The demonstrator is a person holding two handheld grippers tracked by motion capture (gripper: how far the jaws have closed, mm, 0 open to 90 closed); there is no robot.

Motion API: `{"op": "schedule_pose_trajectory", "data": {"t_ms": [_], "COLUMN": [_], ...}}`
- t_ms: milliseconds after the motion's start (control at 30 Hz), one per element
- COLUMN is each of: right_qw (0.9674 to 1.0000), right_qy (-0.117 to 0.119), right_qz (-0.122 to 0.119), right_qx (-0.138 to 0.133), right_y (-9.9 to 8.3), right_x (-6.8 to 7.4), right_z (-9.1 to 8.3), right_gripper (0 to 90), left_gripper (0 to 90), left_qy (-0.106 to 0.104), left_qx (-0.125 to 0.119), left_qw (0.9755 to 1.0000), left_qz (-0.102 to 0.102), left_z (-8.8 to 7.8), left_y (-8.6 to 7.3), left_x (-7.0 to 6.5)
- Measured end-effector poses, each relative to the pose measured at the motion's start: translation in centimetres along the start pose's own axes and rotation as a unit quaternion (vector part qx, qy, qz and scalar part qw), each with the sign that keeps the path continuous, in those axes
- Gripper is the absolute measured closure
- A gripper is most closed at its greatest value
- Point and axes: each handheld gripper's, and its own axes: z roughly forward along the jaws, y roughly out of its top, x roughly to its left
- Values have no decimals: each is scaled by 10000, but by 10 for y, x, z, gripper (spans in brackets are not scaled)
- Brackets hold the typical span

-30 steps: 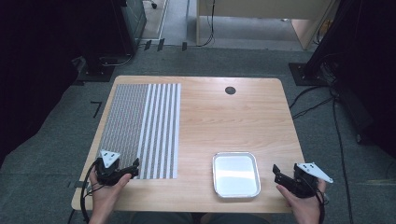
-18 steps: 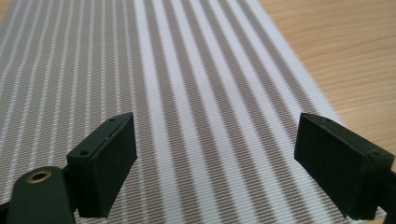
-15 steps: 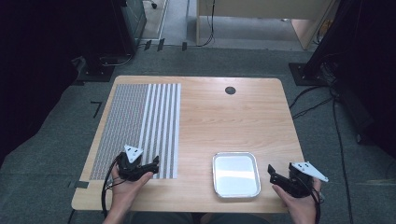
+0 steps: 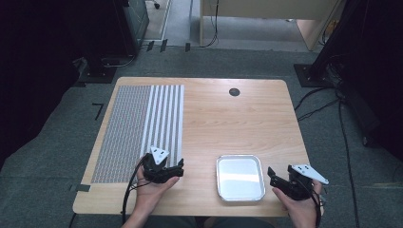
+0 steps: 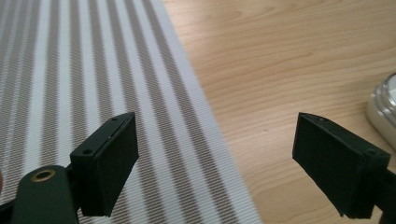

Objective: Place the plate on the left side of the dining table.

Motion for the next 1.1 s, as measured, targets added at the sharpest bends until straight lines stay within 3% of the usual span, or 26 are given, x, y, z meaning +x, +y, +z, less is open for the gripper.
{"op": "schedule_pose_trajectory", "data": {"t_ms": [367,533,800,867,967,1100], "right_qw": [9999,9999,9994,9993,9991,9991], "right_qy": [109,149,225,286,351,375], "right_qz": [2,25,-13,-65,67,30], "right_qx": [-10,-37,-249,-236,-238,-219], "right_y": [0,-1,-2,-2,-4,-5], "right_x": [11,14,16,16,15,15], "right_z": [7,8,6,6,7,7], "right_gripper": [253,292,517,585,643,678], "left_gripper": [168,169,209,267,309,327], "left_qy": [-241,-363,-590,-576,-619,-772], "left_qx": [-7,10,120,117,148,158], "left_qw": [9997,9992,9980,9982,9978,9967], "left_qz": [93,180,173,156,162,167], "left_z": [13,16,25,26,27,28], "left_y": [4,6,3,2,1,-1], "left_x": [-47,-61,-89,-96,-104,-114]}}
